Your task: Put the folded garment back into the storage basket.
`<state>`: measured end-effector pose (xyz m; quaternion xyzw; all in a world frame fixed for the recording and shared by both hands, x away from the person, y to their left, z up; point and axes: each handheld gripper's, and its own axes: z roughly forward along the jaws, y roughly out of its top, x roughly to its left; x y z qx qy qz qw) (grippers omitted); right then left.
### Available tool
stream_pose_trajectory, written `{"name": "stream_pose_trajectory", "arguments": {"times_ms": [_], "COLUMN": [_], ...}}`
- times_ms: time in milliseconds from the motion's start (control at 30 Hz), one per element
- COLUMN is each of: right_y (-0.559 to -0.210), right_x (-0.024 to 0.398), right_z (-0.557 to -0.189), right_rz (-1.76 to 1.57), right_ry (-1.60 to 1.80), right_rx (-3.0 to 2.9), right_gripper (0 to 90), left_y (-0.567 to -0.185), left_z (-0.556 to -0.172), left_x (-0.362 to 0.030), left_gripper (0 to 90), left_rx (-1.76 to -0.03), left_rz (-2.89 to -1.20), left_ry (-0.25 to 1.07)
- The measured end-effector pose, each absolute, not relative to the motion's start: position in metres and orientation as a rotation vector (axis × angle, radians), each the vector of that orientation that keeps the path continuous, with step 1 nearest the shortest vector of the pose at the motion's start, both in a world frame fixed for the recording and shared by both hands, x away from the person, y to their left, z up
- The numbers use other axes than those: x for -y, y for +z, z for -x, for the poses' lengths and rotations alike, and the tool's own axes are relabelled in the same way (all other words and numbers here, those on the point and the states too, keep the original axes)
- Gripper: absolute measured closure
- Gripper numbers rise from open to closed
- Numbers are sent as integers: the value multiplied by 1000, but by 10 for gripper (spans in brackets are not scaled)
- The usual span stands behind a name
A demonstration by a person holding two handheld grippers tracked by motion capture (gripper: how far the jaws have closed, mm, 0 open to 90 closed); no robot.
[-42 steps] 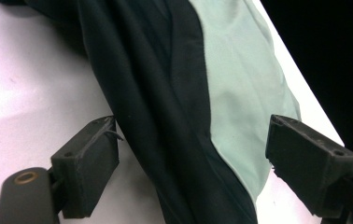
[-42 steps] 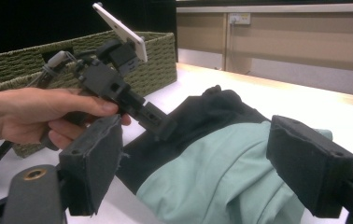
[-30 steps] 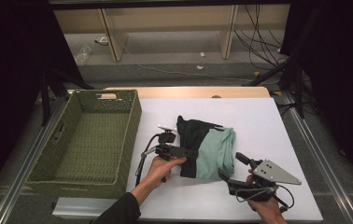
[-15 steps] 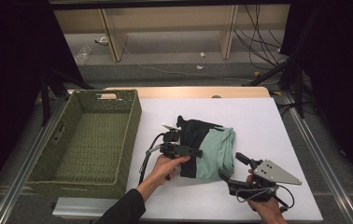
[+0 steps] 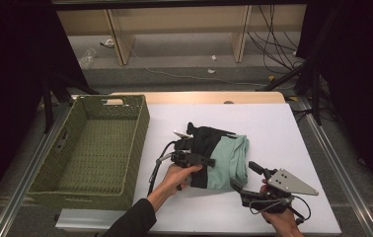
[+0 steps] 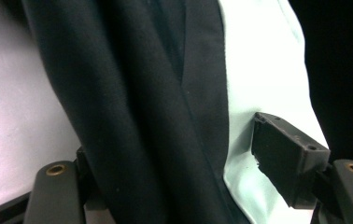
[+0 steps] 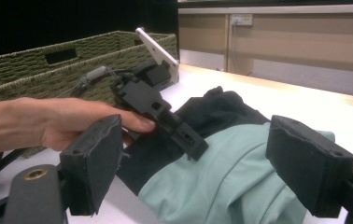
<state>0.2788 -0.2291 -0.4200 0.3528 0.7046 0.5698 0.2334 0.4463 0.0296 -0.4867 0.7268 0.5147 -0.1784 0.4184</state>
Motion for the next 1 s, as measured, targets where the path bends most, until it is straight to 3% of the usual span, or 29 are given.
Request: {"name": "stream_pose_trajectory", "arguments": {"times_ms": [300,500,633,1000], "right_y": [-420,-420,-420,-420], "right_x": [229,228,228,229], "right_z": [-279,-279,-280,-279], "right_rz": [-961,-960,-961,-963], "right_ry": [1568,1569,1568,1572], "right_rx": [-1941,-1942,-1941,-1939], "right_gripper": [199,200,200,200], "left_y": [-490,-490,-488,-480], "left_z": [-450,-447,-443,-444], "left_x": [-28,-28,-29,-36], "left_gripper": [316,459,607,685], "left_rx": [-1259,-1226,-1196,-1170], "left_rz": [-1848,-1889,-1910,-1825], "left_ry": [-471,-381,-302,-350]}}
